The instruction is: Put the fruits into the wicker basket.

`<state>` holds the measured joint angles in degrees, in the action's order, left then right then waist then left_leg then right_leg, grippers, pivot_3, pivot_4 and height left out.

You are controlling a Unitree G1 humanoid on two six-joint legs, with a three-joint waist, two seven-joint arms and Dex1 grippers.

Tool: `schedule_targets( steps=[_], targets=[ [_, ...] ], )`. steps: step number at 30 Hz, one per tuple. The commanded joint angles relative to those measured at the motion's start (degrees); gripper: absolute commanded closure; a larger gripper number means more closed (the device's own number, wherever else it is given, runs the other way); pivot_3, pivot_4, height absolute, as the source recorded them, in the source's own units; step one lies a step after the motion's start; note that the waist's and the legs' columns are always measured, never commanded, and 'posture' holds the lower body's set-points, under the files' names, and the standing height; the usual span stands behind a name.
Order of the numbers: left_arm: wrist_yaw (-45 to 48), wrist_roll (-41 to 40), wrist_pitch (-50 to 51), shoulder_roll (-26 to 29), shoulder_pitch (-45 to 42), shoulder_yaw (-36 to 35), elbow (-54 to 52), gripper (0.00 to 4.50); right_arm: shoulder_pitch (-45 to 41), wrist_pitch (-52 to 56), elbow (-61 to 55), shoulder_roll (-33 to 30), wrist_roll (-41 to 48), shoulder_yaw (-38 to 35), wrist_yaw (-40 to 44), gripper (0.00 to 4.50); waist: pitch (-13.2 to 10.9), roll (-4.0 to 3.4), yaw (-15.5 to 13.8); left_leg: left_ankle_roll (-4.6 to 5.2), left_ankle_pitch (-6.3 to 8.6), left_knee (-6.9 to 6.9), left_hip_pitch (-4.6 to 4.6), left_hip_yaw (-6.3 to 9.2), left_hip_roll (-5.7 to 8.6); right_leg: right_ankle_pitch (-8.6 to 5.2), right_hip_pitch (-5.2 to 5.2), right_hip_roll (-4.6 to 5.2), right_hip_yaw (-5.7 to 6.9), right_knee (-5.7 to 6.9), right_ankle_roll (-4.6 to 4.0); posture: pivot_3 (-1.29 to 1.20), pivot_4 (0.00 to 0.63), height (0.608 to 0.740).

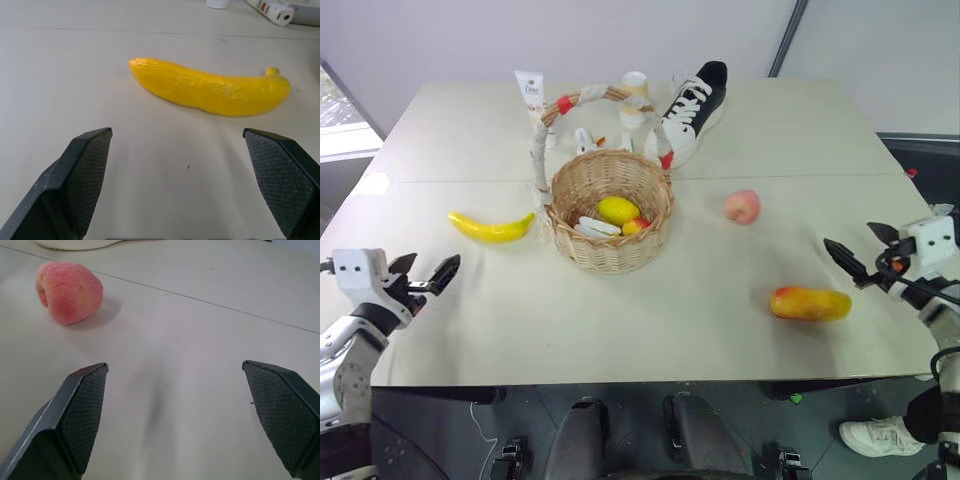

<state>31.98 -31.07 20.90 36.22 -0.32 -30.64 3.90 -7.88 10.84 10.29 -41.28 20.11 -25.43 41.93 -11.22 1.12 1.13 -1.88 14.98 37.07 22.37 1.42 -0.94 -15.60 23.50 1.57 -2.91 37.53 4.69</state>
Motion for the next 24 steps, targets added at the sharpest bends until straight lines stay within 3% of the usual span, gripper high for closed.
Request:
schedule_targets(
  steps=[1, 8, 16, 24],
  targets=[
    [-0.47, -0.48, -0.08, 0.5, 0.11, -1.93, -2.11, 0.0, -0.89, -1.07, -1.05, 0.18, 0.83, -0.34, -0.17, 0.02, 0.0, 0.0, 0.01, 0.0, 0.0, 0.0, 0.0, 0.0, 0.0, 0.0, 0.0, 0.0, 0.0, 0.0, 0.0, 0.0, 0.15, 0.74],
    [-0.67, 2.88, -1.43, 1.86, -0.16, 0.47, -3.16, 0.0, -2.56, 0.13, -4.71, -0.03, 1.66, 1.13, -0.12, 0.02, 0.0, 0.0, 0.04, 0.0, 0.0, 0.0, 0.0, 0.0, 0.0, 0.0, 0.0, -0.01, 0.0, 0.0, 0.0, 0.0, 0.15, 0.74],
    [2.82, 12.3, -6.87, 8.86, -2.34, 6.63, -5.68, 0.0, -5.08, 11.79, -22.99, -2.14, 8.78, 8.76, 5.32, 0.02, 0.0, 0.0, -0.08, 0.0, 0.0, 0.0, 0.0, 0.13, -0.02, 0.0, 0.01, -0.01, 0.0, 0.01, 0.0, 0.0, 0.15, 0.74],
    [12.06, 22.12, -11.36, 18.79, -10.64, 18.48, 0.82, 0.0, -7.18, 23.5, -41.15, -4.6, 17.18, 19.13, 9.59, 0.02, 0.0, 0.0, -0.2, 0.04, 0.02, -0.01, 0.05, 0.21, 0.0, 0.0, 0.01, 0.03, 0.06, -0.06, -0.01, 0.0, 0.15, 0.74]
  ],
)
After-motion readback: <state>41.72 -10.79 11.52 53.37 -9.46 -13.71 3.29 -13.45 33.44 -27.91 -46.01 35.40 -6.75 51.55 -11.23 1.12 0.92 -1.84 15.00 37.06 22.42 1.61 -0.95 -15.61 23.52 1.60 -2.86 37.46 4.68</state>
